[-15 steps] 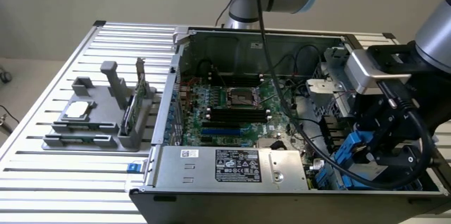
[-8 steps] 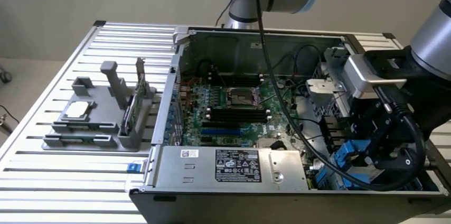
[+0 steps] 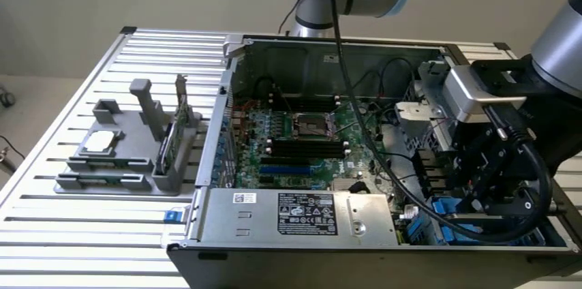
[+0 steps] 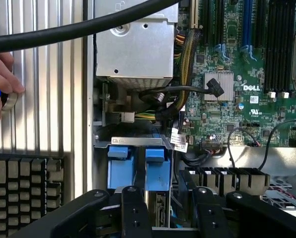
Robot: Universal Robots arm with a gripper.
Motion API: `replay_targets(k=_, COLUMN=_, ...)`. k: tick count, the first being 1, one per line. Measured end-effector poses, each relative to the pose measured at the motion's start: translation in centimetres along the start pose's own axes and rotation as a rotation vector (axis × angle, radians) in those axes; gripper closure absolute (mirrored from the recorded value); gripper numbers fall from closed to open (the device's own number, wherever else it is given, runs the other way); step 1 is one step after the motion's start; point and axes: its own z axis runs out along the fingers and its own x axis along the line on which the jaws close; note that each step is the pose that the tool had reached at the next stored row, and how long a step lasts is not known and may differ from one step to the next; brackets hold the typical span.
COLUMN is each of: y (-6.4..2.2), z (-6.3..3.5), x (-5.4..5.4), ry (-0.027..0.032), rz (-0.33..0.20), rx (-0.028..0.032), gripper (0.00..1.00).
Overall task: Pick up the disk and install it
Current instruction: 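Insert the disk into the insertion slot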
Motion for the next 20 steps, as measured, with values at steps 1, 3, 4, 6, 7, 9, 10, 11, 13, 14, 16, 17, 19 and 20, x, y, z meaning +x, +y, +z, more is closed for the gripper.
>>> replay_targets(k=1, y=-0.02, z=-0.27, x=0.0, ry=-0.0001, rz=0.000, rx=0.0000, gripper=0.60)
replay_targets(k=3, y=-0.17, z=-0.60, x=-0.1, ry=0.0006, rz=0.000, rx=0.0000, gripper=0.60)
replay_targets(k=4, y=-0.27, z=-0.60, x=-0.1, ry=0.0004, rz=-0.001, rx=0.0000, gripper=0.60)
replay_targets(k=6, y=-0.48, z=-0.62, x=-0.1, ry=0.0005, rz=-0.002, rx=0.0000, gripper=0.62)
replay_targets(k=7, y=-0.60, z=-0.63, x=-0.1, ry=0.0007, rz=-0.003, rx=0.0000, gripper=0.62)
replay_targets(k=9, y=-0.85, z=-0.63, x=-0.2, ry=0.0006, rz=-0.005, rx=0.0000, gripper=0.75)
replay_targets(k=10, y=-0.99, z=-0.63, x=-0.2, ry=0.0007, rz=-0.006, rx=0.0000, gripper=0.75)
replay_targets(k=11, y=-1.16, z=-0.64, x=-0.2, ry=0.0008, rz=-0.007, rx=0.0000, gripper=0.80)
replay_targets(k=13, y=-1.54, z=-0.63, x=-0.2, ry=0.0007, rz=-0.009, rx=0.0000, gripper=0.89)
replay_targets(k=14, y=-1.73, z=-0.58, x=-0.2, ry=0.0005, rz=-0.010, rx=0.0000, gripper=0.89)
replay_targets(k=16, y=-2.03, z=-0.33, x=-0.3, ry=0.0022, rz=-0.012, rx=0.0001, gripper=0.89)
replay_targets(k=17, y=-2.15, z=-0.15, x=-0.3, ry=0.0031, rz=-0.012, rx=0.0003, gripper=0.89)
replay_targets(k=19, y=-2.35, z=0.20, x=-0.4, ry=0.0050, rz=-0.013, rx=0.0004, gripper=0.89)
replay_targets(k=20, y=-2.43, z=0.37, x=-0.4, ry=0.0063, rz=-0.013, rx=0.0004, gripper=0.89)
